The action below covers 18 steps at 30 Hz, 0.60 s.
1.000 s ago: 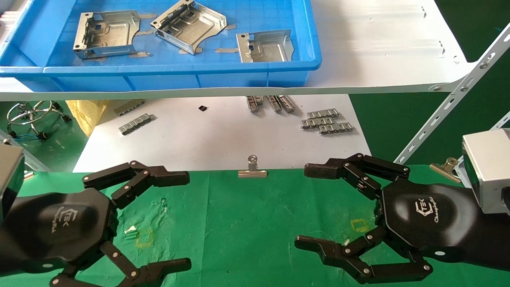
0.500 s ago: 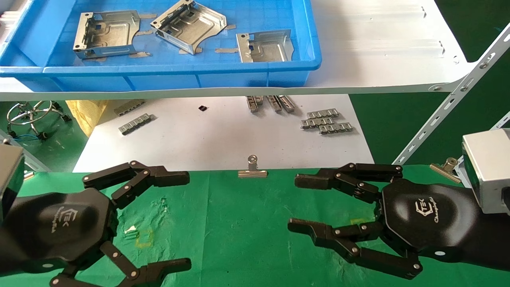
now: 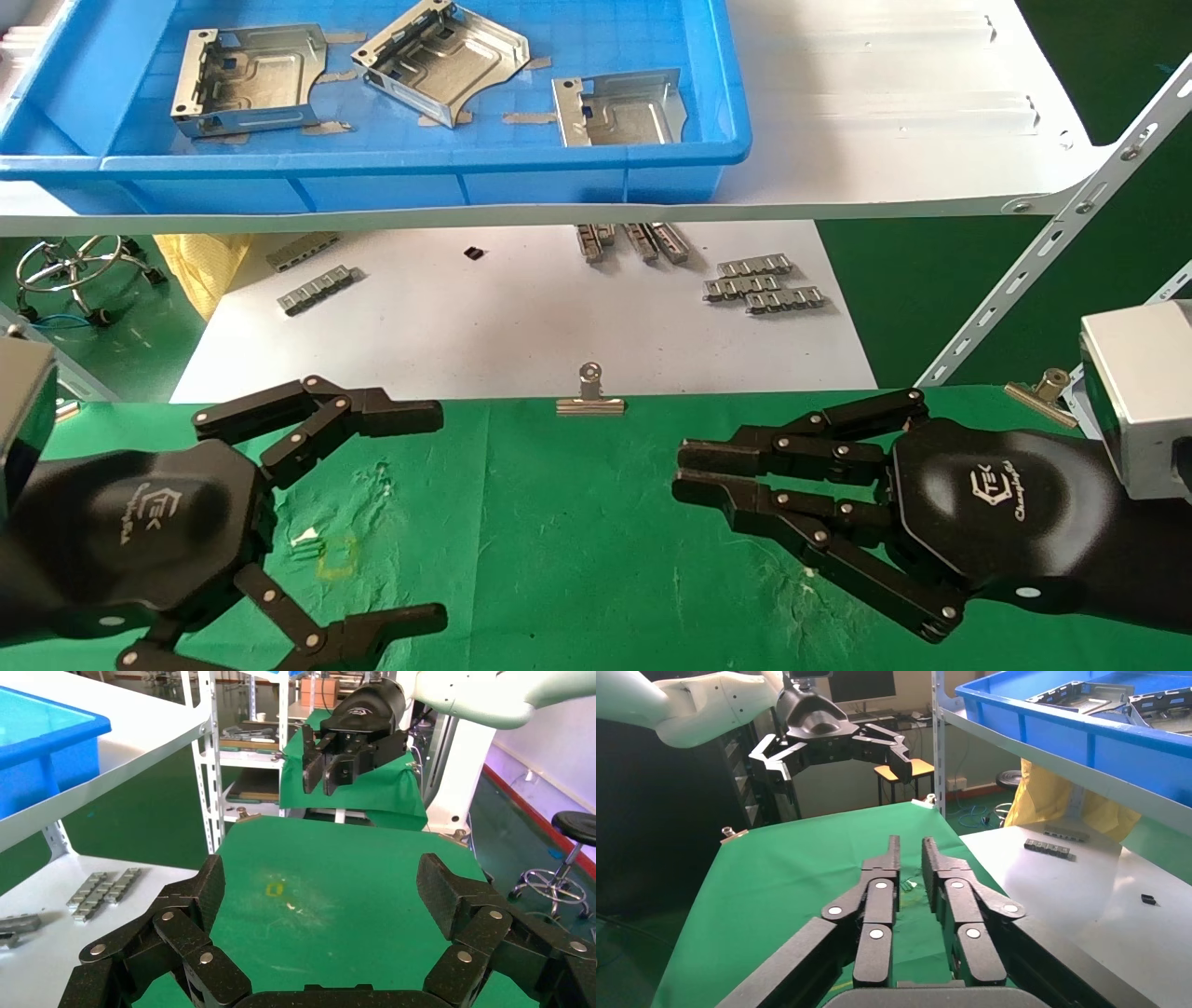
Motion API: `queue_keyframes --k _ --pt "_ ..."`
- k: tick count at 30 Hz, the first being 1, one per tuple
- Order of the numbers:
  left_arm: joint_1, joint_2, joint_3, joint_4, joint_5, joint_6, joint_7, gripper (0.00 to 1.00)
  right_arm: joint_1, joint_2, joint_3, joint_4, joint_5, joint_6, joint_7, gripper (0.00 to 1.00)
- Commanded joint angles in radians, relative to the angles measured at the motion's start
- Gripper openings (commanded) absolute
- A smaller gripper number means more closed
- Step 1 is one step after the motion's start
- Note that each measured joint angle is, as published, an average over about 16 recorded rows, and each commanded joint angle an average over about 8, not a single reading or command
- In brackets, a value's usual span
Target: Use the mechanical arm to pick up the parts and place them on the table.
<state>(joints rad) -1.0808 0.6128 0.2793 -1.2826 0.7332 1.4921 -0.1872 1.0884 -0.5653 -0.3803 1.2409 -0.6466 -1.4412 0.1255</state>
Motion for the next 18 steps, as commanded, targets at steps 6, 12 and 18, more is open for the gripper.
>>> queue_keyframes --k 6,12,18 --pt "-0.043 0.009 0.0 0.004 0.019 -0.02 -0.005 1.0 0.0 0.0 0.0 0.0 0.0 0.0 0.0 0.0" --pt "-0.217 0.07 0.023 0.061 0.111 -0.088 -0.031 1.0 0.0 0.0 0.0 0.0 0.0 0.0 0.0 0.0" --pt "-0.458 0.211 0.09 0.301 0.258 -0.143 -0.013 1.0 0.0 0.0 0.0 0.0 0.0 0.0 0.0 0.0"
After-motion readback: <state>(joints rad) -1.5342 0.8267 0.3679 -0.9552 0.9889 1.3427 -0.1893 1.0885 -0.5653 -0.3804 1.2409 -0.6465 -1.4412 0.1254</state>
